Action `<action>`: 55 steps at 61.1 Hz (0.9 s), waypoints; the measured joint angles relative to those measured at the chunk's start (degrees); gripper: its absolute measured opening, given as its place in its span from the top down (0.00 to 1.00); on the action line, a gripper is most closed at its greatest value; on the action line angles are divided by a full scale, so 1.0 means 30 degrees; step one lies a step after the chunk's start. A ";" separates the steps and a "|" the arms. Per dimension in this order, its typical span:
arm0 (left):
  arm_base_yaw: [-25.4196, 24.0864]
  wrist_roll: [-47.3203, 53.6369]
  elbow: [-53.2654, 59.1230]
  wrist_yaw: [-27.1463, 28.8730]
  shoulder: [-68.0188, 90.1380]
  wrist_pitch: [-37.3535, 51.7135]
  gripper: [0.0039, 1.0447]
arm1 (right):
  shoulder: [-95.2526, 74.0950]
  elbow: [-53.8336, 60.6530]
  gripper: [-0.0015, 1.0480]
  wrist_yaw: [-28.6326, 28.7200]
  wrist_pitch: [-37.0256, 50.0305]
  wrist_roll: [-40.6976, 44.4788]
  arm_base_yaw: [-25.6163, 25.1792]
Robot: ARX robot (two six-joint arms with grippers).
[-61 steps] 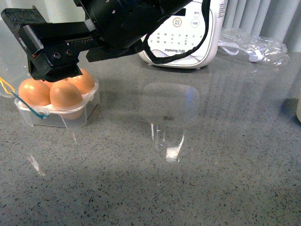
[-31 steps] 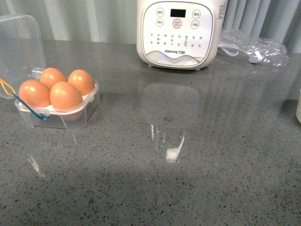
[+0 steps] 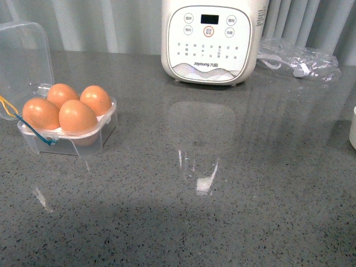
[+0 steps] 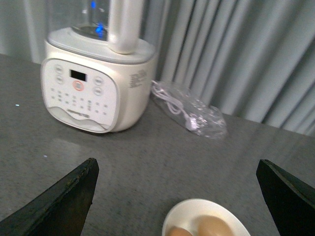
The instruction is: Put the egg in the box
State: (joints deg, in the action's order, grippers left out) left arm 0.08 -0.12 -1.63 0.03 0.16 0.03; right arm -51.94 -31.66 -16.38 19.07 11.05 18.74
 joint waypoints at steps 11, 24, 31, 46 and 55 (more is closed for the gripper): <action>0.0000 0.0000 0.0000 0.0000 0.0000 0.0000 0.06 | 0.2820 0.2273 0.07 -0.0087 -0.0248 0.0117 -0.1479; 0.0000 0.0000 0.0000 0.0000 0.0000 0.0000 0.06 | 0.4255 0.3337 0.22 0.2353 -0.0444 -0.1858 -0.3082; 0.0000 0.0000 0.0000 0.0000 0.0000 0.0000 0.06 | 0.5268 0.4728 0.41 0.3024 -0.0197 -0.2936 -0.3650; 0.0000 0.0000 0.0000 0.0000 0.0000 0.0000 0.06 | 0.7111 0.6921 0.80 0.5275 0.0022 -0.3417 -0.5472; 0.0000 0.0000 0.0000 0.0007 0.0000 0.0000 0.06 | 0.8218 0.7869 0.97 0.5377 -0.0022 -0.3490 -0.6200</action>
State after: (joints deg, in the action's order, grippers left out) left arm 0.08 -0.12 -1.63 0.05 0.16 0.03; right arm -27.29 -8.05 -0.25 19.00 0.58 0.14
